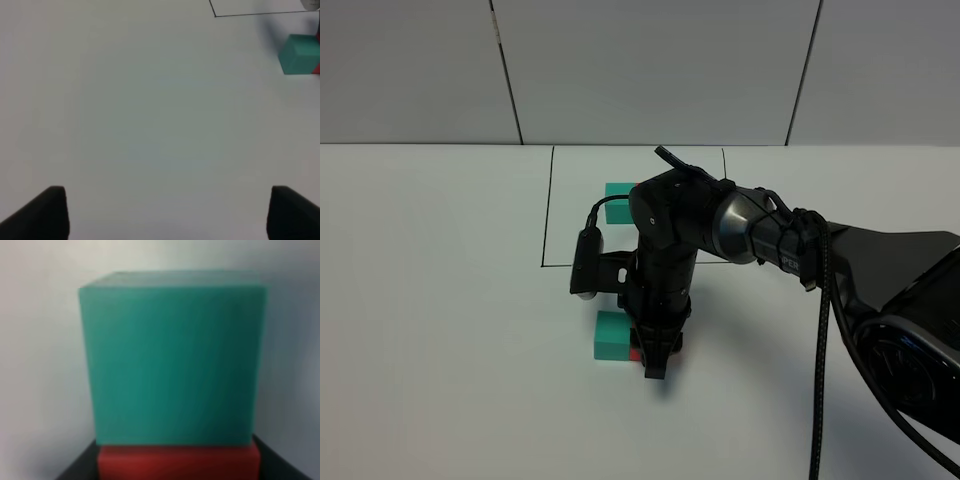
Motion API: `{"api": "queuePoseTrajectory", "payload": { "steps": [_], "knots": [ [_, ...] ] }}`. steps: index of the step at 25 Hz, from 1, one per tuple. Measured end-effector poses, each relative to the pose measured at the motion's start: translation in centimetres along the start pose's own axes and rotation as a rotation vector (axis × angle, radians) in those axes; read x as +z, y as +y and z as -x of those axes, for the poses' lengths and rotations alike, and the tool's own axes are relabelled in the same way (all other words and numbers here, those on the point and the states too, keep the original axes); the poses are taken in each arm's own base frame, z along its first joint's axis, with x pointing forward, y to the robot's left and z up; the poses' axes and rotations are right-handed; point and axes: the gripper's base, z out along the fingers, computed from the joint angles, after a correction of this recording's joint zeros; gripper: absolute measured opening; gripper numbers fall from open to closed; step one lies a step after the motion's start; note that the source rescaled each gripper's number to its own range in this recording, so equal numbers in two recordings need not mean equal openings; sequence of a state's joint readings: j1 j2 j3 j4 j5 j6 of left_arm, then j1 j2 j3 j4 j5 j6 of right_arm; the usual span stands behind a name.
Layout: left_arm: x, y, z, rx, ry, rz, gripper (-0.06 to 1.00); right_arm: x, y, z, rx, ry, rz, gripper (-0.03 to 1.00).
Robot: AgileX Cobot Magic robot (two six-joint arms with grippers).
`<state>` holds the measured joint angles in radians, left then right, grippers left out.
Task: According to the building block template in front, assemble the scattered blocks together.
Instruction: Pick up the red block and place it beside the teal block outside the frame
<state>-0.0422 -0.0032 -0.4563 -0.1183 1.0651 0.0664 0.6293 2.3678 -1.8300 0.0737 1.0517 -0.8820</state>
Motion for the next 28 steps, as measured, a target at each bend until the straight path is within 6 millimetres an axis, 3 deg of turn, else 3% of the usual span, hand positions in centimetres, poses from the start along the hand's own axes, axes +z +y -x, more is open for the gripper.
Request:
{"api": "queuePoseTrajectory", "payload": {
  "steps": [24,26,27,28],
  "knots": [
    [0.00,0.00,0.00,0.000,0.000,0.000,0.80,0.06,0.30,0.47,0.020,-0.017,0.002,0.00],
    [0.00,0.00,0.00,0.000,0.000,0.000,0.80,0.06,0.30,0.47,0.021,-0.017,0.002,0.04],
    [0.00,0.00,0.00,0.000,0.000,0.000,0.80,0.06,0.33,0.51,0.022,-0.016,0.002,0.12],
    [0.00,0.00,0.00,0.000,0.000,0.000,0.80,0.07,0.45,0.60,0.018,-0.015,0.004,0.27]
  ]
}}
